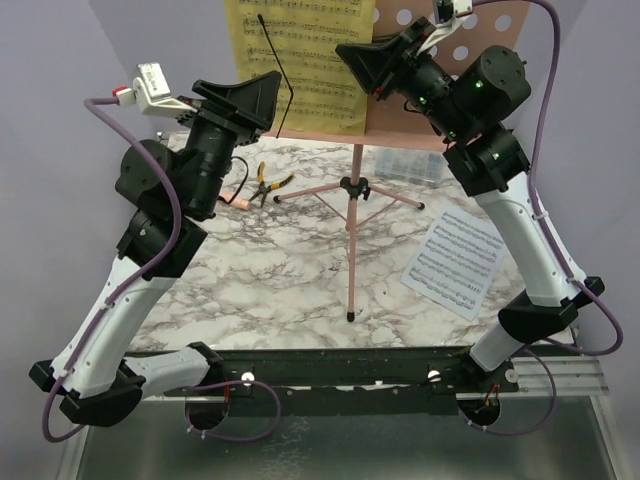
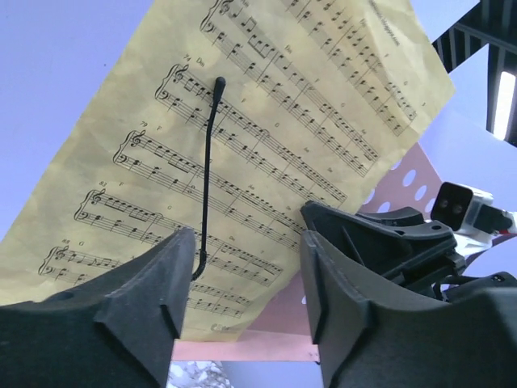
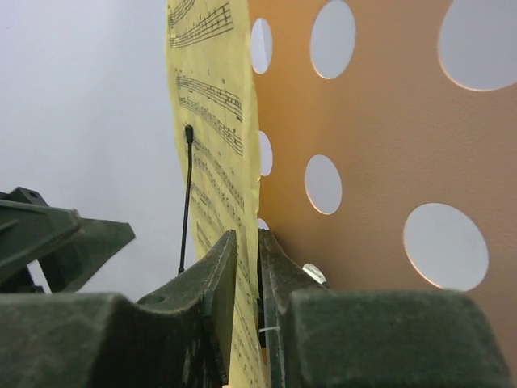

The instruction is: Set up the instrument practice props

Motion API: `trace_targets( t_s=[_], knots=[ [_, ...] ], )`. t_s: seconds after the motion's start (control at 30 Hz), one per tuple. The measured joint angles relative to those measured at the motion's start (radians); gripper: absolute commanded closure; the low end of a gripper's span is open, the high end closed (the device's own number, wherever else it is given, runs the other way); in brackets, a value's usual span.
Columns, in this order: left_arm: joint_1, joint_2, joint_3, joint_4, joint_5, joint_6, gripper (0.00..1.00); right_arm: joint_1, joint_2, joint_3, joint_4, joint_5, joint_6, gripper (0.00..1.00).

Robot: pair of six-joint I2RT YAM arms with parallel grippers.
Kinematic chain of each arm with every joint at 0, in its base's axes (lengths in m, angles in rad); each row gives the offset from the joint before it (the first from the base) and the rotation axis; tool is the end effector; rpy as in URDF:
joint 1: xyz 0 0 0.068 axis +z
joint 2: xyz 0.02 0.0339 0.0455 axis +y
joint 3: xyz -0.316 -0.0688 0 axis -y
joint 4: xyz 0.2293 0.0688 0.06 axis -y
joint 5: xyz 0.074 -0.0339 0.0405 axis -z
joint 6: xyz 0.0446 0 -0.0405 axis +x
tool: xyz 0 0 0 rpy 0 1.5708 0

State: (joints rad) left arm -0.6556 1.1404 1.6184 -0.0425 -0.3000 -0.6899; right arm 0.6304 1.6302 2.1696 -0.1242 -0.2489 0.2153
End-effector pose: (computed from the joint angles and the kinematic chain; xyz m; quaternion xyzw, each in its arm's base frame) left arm 0.1427 -0.0931 0.6086 -0.1351 0.5294 -0.4567 0.7021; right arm 0.2455 0.1928 0.6455 -0.2134 0.5089 0.4029 0.7302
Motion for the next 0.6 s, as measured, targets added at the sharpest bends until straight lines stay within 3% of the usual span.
trace_targets(
  t_s=[0.2, 0.33, 0.47, 0.6],
  knots=[
    [0.000, -0.073, -0.035, -0.006, 0.009, -0.007, 0.22, 0.006, -0.011, 0.008, -0.020, 0.019, 0.009, 0.44],
    [0.000, -0.121, -0.077, -0.018, 0.039, -0.013, 0.16, 0.008, -0.024, 0.068, -0.113, 0.058, 0.027, 0.28],
    [0.000, -0.185, -0.143, -0.056, 0.093, -0.026, 0.12, 0.007, -0.127, 0.035, -0.230, 0.104, 0.040, 0.24],
    [0.000, -0.257, -0.213, -0.095, 0.148, -0.036, 0.08, 0.003, -0.347, -0.147, -0.300, 0.108, 0.055, 0.24]
  ],
)
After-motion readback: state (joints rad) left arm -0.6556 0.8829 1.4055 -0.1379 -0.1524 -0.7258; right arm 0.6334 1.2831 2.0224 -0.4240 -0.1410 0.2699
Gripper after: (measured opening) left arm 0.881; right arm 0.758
